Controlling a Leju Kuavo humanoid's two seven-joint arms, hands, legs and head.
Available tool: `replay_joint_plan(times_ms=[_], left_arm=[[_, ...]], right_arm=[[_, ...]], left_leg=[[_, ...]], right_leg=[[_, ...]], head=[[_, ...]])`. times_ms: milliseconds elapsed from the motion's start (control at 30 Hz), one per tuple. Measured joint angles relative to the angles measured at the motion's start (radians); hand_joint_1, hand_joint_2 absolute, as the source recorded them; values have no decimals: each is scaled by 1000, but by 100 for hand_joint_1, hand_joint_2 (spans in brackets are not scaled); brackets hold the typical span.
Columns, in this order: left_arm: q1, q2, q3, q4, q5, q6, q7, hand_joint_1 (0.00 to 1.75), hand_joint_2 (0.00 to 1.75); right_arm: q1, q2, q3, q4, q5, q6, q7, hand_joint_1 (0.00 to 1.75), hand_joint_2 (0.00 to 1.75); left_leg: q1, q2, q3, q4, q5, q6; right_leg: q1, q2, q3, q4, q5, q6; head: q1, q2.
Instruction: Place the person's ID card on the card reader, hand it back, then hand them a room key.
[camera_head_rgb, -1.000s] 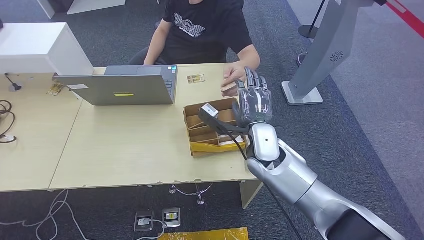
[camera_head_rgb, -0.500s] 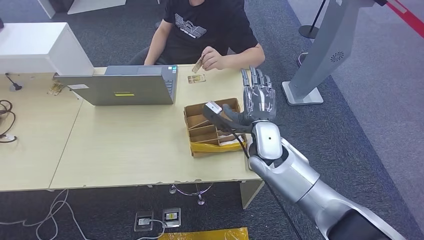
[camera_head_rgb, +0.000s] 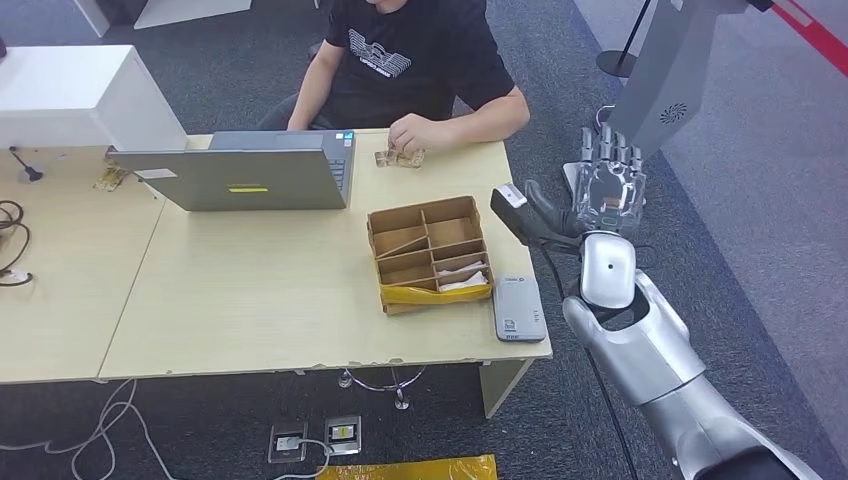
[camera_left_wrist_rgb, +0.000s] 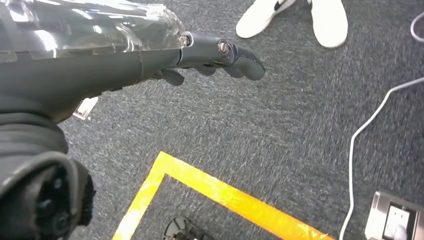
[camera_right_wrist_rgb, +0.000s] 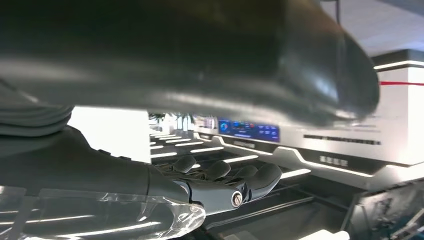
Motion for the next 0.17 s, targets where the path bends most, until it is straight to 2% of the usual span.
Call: replay_joint_plan(times_ms=[167], left_arm=[[-7, -7, 59, 6, -1, 0, -27, 0, 0]], right_arm=[[50, -47, -80, -25, 25, 31, 0, 0, 0]], left_leg=[[0, 0, 0, 0, 0, 0]], right_leg=[[0, 0, 0, 0, 0, 0]], head=[[0, 0]])
